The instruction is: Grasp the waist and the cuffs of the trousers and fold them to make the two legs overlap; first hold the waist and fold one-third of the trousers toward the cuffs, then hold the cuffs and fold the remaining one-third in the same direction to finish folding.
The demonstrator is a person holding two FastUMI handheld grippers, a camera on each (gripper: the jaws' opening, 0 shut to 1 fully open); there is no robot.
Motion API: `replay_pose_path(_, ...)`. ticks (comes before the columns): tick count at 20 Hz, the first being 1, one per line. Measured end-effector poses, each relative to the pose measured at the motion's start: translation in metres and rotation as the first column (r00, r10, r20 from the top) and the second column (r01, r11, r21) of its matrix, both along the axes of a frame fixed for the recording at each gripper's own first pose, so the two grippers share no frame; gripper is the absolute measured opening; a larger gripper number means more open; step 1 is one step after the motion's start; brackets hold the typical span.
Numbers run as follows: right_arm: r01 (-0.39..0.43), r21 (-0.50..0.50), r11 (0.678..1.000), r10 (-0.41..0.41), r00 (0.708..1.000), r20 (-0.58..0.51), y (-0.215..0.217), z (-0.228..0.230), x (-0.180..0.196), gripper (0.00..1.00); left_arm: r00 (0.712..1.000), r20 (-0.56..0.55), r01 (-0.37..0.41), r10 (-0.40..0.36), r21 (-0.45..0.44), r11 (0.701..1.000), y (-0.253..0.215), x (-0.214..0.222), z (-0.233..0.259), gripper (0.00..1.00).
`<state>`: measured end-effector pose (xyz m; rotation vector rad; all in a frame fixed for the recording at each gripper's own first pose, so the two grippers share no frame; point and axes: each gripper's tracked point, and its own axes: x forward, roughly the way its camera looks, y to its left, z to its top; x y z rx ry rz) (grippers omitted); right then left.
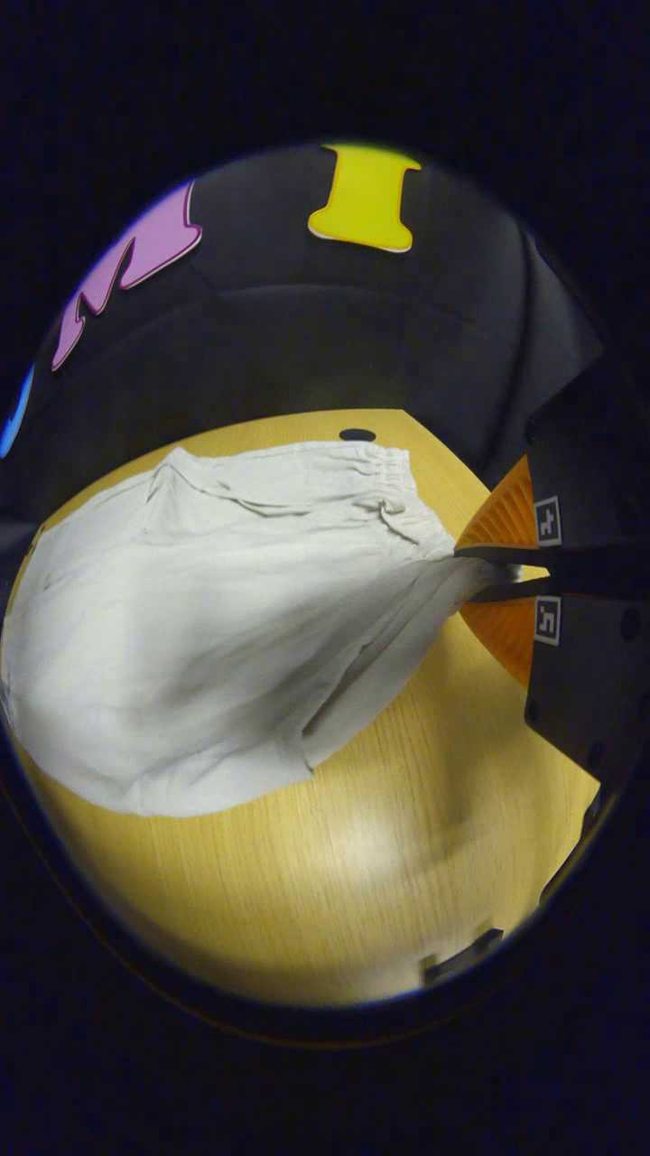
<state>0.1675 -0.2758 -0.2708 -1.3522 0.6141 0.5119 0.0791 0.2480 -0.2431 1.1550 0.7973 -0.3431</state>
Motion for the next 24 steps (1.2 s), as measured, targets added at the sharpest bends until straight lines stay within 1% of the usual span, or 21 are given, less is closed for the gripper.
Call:
replay_pose_path(3, 0.046, 0.078, 0.996, -0.05, 0.997, 0.058, 0.007, 0.026, 0.012, 0.05, 0.998, 0.068, 0.012, -0.01, -0.018, 1.0, -0.007, 0.027, 0.033, 0.06)
replay_pose_path(4, 0.059, 0.1, 0.993, -0.067, 0.995, 0.073, 0.01, 0.034, 0.017, 0.05, 0.997, 0.077, 0.005, -0.002, -0.041, 0.999, -0.012, 0.034, 0.041, 0.05)
replay_pose_path(6, 0.083, 0.163, 0.983, -0.102, 0.988, 0.112, 0.014, 0.052, 0.027, 0.05, 0.992, 0.125, 0.027, -0.017, -0.081, 0.996, -0.023, 0.06, 0.067, 0.05)
replay_pose_path(8, 0.123, 0.25, 0.961, -0.161, 0.977, 0.141, 0.021, 0.068, 0.043, 0.05, 0.985, 0.17, 0.045, -0.031, -0.075, 0.996, -0.024, 0.085, 0.089, 0.05)
replay_pose_path(11, 0.18, 0.371, 0.911, -0.256, 0.952, 0.169, 0.029, 0.087, 0.076, 0.05, 0.979, 0.203, 0.029, -0.01, -0.092, 0.995, -0.022, 0.119, 0.111, 0.05)
replay_pose_path(12, 0.198, 0.408, 0.891, -0.287, 0.942, 0.171, 0.032, 0.093, 0.088, 0.05, 0.972, 0.233, 0.036, -0.004, -0.131, 0.991, -0.029, 0.133, 0.123, 0.05)
replay_pose_path(14, 0.238, 0.494, 0.836, -0.355, 0.922, 0.157, 0.044, 0.102, 0.109, 0.05, 0.958, 0.287, 0.035, 0.029, -0.215, 0.976, -0.039, 0.167, 0.14, 0.05)
replay_pose_path(15, 0.249, 0.524, 0.814, -0.378, 0.913, 0.153, 0.049, 0.104, 0.12, 0.05, 0.948, 0.315, 0.033, 0.04, -0.223, 0.974, -0.04, 0.186, 0.149, 0.05)
replay_pose_path(16, 0.268, 0.574, 0.774, -0.417, 0.897, 0.144, 0.058, 0.109, 0.139, 0.05, 0.937, 0.346, 0.039, 0.043, -0.227, 0.973, -0.038, 0.208, 0.159, 0.05)
replay_pose_path(17, 0.285, 0.602, 0.746, -0.446, 0.885, 0.135, 0.062, 0.111, 0.15, 0.05, 0.934, 0.349, 0.02, 0.071, -0.251, 0.968, -0.035, 0.224, 0.158, 0.05)
replay_pose_path(18, 0.295, 0.622, 0.725, -0.469, 0.873, 0.133, 0.063, 0.109, 0.161, 0.05, 0.925, 0.364, 0.002, 0.111, -0.297, 0.955, -0.035, 0.239, 0.16, 0.05)
replay_pose_path(19, 0.306, 0.638, 0.707, -0.49, 0.862, 0.13, 0.064, 0.106, 0.171, 0.05, 0.905, 0.395, -0.013, 0.158, -0.345, 0.938, -0.033, 0.258, 0.167, 0.05)
replay_pose_path(21, 0.336, 0.658, 0.673, -0.531, 0.839, 0.114, 0.058, 0.097, 0.19, 0.05, 0.869, 0.416, -0.068, 0.267, -0.435, 0.898, -0.019, 0.29, 0.171, 0.05)
replay_pose_path(22, 0.364, 0.674, 0.642, -0.562, 0.822, 0.092, 0.053, 0.09, 0.199, 0.05, 0.853, 0.413, -0.104, 0.32, -0.466, 0.879, -0.009, 0.304, 0.167, 0.05)
replay_pose_path(24, 0.406, 0.72, 0.562, -0.623, 0.781, 0.045, 0.039, 0.083, 0.212, 0.05, 0.82, 0.394, -0.166, 0.415, -0.53, 0.831, 0.006, 0.325, 0.154, 0.05)
